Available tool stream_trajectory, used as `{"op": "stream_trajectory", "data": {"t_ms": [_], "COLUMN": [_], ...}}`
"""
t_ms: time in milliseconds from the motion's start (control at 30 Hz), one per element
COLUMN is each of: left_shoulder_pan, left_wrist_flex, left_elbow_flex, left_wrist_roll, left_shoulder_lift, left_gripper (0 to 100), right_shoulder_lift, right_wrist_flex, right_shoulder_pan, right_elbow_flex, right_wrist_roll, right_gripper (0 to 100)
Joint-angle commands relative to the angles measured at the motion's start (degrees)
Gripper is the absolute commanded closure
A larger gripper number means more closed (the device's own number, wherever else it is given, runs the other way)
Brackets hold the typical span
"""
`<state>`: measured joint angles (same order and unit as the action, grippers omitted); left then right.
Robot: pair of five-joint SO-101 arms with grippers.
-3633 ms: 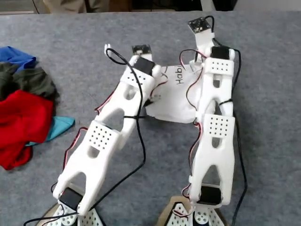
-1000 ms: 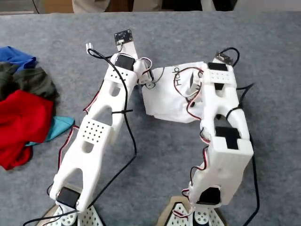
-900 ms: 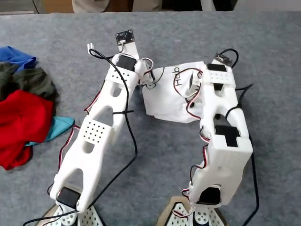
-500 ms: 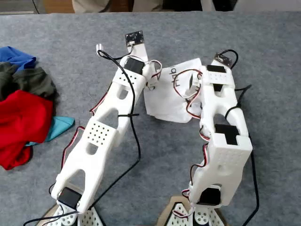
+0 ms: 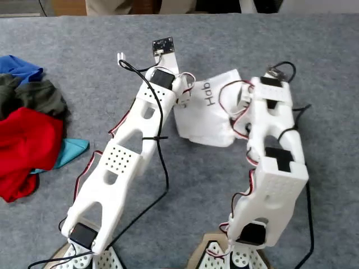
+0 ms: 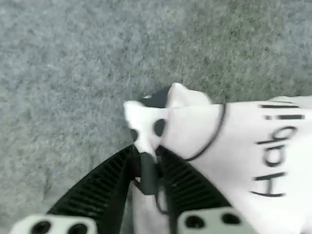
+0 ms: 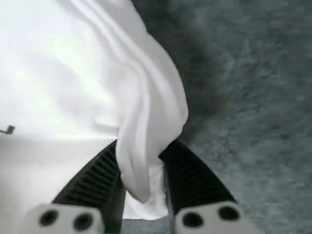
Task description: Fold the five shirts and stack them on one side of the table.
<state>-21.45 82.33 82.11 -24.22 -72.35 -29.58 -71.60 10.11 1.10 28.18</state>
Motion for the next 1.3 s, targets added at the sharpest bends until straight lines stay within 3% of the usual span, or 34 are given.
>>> {"op": "stream_trajectory", "data": {"t_ms": [0, 133, 300, 700, 933, 1100, 1267], "left_shoulder_pan": [-0.7, 0.4, 4.1, 16.6, 20.6, 23.0, 25.0], "left_wrist_flex": [5.3, 9.1, 11.0, 13.8, 18.1, 18.5, 18.5], "left_elbow_flex": [6.8, 14.1, 13.6, 13.6, 13.5, 13.2, 13.1], "left_wrist_roll": [-3.3, -4.0, -0.5, 6.5, 10.4, 10.3, 10.5], "left_shoulder_lift": [1.0, 0.9, 3.3, 7.3, 9.9, 13.3, 15.4], "left_gripper": [72, 70, 70, 70, 70, 70, 70], "right_shoulder_lift": [0.0, 0.0, 0.0, 12.8, 15.6, 15.6, 15.8], "right_wrist_flex": [-1.9, -4.3, -7.9, -9.4, -9.0, -6.8, -6.2], "right_shoulder_pan": [8.1, 13.4, 21.8, 51.9, 67.3, 74.2, 75.6], "right_elbow_flex": [0.3, 0.5, 0.6, -2.1, -4.4, -4.4, -4.4], "right_wrist_roll": [-2.9, -8.0, -14.4, -32.1, -44.0, -49.6, -51.5], "right_gripper": [99.4, 99.4, 99.4, 99.4, 99.4, 99.4, 95.8]}}
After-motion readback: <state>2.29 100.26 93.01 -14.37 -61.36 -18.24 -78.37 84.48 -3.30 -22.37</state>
